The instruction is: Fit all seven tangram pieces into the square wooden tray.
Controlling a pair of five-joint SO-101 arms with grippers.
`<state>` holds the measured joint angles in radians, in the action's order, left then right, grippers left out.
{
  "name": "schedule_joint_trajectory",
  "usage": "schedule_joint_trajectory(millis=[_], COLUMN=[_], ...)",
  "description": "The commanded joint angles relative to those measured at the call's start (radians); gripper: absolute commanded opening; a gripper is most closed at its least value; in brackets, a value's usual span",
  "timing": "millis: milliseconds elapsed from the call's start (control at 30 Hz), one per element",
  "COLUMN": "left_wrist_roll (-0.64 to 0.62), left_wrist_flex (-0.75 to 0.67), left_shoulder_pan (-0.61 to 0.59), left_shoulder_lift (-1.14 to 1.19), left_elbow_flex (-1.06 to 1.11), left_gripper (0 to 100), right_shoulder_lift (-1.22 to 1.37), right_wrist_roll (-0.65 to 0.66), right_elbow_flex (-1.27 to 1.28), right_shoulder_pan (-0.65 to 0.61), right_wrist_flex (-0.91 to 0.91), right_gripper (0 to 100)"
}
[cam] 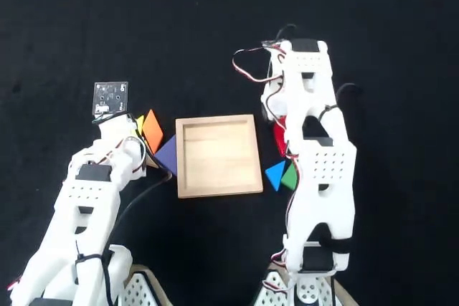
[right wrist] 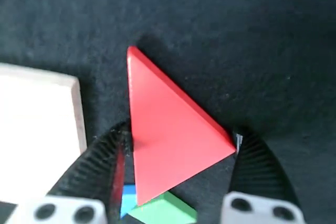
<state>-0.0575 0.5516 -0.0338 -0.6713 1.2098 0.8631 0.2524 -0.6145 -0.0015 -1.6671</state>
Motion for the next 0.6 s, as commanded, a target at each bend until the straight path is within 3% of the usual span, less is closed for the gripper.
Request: schedule_joint_trajectory(millis=[0, 167, 333, 567], left_wrist_roll=[0.002, 0.002, 0.0, 0.0], left_wrist_flex=[-0.052, -0.153, -0.157, -0.157], left_shoulder_pan=[0.001, -0.027, -0.035, -0.053], left_shoulder_lift=[0.0, -0.009, -0.009, -0.011], left_elbow_flex=[-0.004, 0.047, 0.048, 0.048], left_gripper=[6, 6, 6, 6], right_shoulder_lift=[-0.122, -0.303, -0.519, -0.803], right_wrist_roll=[0.092, 0.226, 0.308, 0.414], right_elbow_flex=[-0.041, 0.079, 0.274, 0.753], right_shoulder_pan=[0.015, -0.058, -0.157, -0.316], right_wrist_flex=[-0.015, -0.017, 0.02, 0.218], right_gripper=[19.8, 19.8, 19.8, 19.8])
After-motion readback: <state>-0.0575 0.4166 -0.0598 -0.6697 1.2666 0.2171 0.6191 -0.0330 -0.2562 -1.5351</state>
